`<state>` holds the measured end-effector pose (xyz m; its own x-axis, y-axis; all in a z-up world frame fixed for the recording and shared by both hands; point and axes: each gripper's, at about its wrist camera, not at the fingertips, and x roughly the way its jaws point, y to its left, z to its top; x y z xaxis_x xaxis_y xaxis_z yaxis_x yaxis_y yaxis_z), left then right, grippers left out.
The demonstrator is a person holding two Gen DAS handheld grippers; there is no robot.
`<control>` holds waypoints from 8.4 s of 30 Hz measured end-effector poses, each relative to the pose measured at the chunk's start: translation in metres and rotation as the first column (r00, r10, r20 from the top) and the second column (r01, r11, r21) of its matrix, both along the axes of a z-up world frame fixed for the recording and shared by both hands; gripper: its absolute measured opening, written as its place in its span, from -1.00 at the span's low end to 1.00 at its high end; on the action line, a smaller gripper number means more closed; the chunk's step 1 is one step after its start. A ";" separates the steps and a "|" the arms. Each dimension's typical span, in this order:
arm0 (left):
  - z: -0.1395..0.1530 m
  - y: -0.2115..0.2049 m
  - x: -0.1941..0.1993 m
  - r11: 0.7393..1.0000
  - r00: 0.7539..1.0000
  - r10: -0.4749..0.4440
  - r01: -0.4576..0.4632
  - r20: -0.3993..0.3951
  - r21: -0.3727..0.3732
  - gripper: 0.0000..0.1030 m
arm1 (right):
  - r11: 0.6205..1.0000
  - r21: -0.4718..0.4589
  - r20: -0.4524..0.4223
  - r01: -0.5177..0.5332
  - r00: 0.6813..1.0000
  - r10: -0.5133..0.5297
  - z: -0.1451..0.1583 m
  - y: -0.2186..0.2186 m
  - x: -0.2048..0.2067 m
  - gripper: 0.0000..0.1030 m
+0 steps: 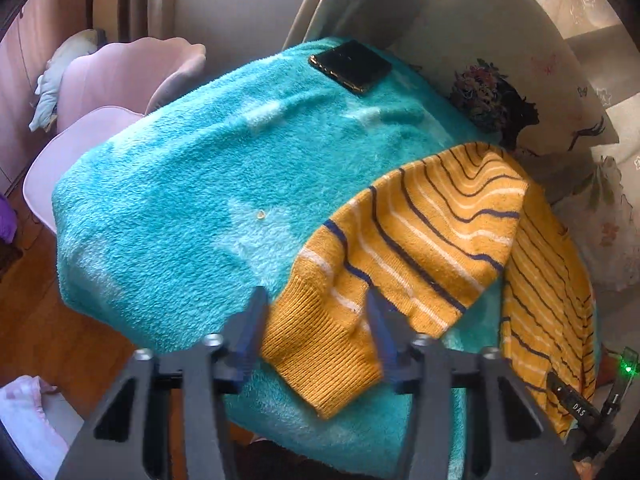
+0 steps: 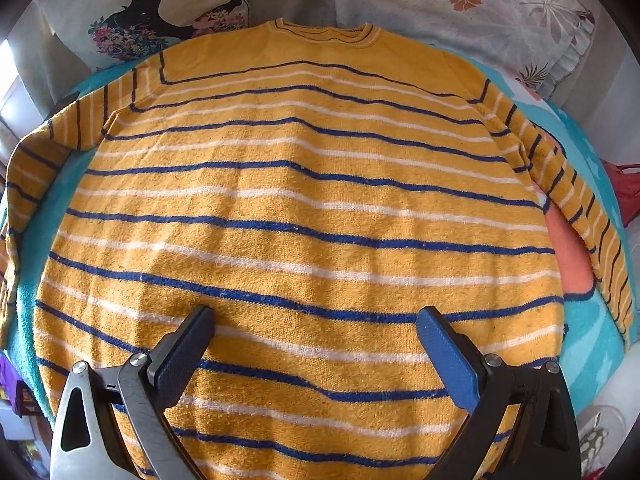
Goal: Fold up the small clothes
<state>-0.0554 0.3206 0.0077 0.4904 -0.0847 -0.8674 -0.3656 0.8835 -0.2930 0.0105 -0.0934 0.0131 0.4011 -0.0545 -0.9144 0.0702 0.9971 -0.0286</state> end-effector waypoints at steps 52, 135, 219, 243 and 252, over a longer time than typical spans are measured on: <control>0.081 -0.333 0.139 0.807 0.806 -0.581 0.589 0.117 -0.048 -0.84 | 0.982 0.043 0.065 0.181 0.981 -0.184 0.018 -0.128 -0.033 0.97; 0.001 -0.216 0.147 0.910 0.942 -0.325 0.286 0.086 0.299 1.00 | 0.974 -0.076 0.021 0.212 0.977 -0.211 0.017 -0.033 0.043 0.98; -0.002 -0.221 0.138 0.907 0.956 -0.290 0.256 0.052 0.335 1.00 | 0.894 0.065 -0.024 0.442 0.897 -0.442 0.015 -0.190 -0.051 0.98; 0.120 -0.288 0.027 0.936 0.959 -0.266 0.235 0.092 0.261 0.92 | 0.514 0.465 0.023 0.721 0.570 -0.821 0.003 -0.463 -0.129 -0.06; 0.142 -0.278 0.010 0.950 0.963 -0.226 0.184 0.148 0.254 0.92 | 0.614 0.407 0.143 0.676 0.617 -0.774 0.053 -0.512 -0.131 -0.80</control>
<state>-0.0454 0.0428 0.1500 0.6280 -0.0032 -0.7782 -0.1311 0.9853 -0.1099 -0.1204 -0.6055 0.0657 0.5793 -0.2022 -0.7896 0.7286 0.5627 0.3905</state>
